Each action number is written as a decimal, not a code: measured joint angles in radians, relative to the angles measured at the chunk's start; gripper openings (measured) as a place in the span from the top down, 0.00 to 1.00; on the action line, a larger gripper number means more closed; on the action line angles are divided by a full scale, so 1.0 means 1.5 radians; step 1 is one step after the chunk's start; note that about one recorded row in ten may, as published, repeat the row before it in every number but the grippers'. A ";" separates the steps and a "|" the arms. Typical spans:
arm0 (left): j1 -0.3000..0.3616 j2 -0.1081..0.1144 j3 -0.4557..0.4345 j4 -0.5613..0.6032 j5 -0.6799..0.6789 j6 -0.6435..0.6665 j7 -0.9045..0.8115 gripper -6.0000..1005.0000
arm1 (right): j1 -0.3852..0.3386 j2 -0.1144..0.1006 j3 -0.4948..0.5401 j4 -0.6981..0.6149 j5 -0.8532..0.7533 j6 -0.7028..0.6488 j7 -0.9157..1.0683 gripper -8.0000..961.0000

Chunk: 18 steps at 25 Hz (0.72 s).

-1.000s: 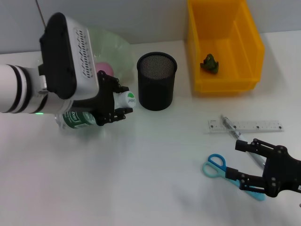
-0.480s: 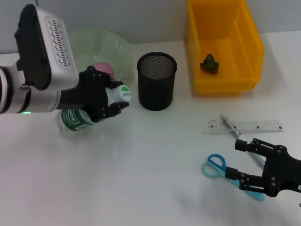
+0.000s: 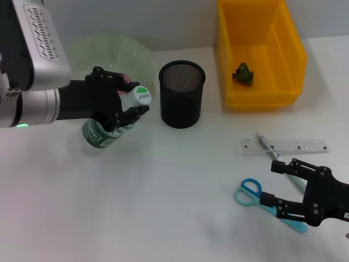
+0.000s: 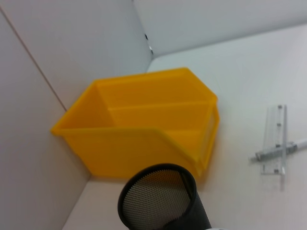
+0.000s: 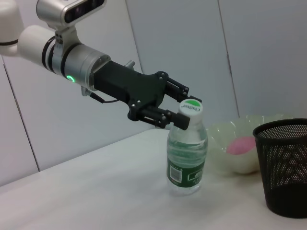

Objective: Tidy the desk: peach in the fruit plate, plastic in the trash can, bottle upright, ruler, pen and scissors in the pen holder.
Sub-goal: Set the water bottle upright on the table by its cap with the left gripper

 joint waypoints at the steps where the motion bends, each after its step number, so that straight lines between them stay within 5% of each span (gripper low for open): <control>1: 0.001 0.000 -0.004 -0.002 -0.008 0.000 0.001 0.51 | 0.000 0.000 0.000 0.000 0.000 0.000 0.000 0.15; 18: 0.013 0.000 -0.059 -0.052 -0.079 0.000 0.009 0.48 | 0.008 0.000 -0.001 0.000 0.000 0.000 0.008 0.15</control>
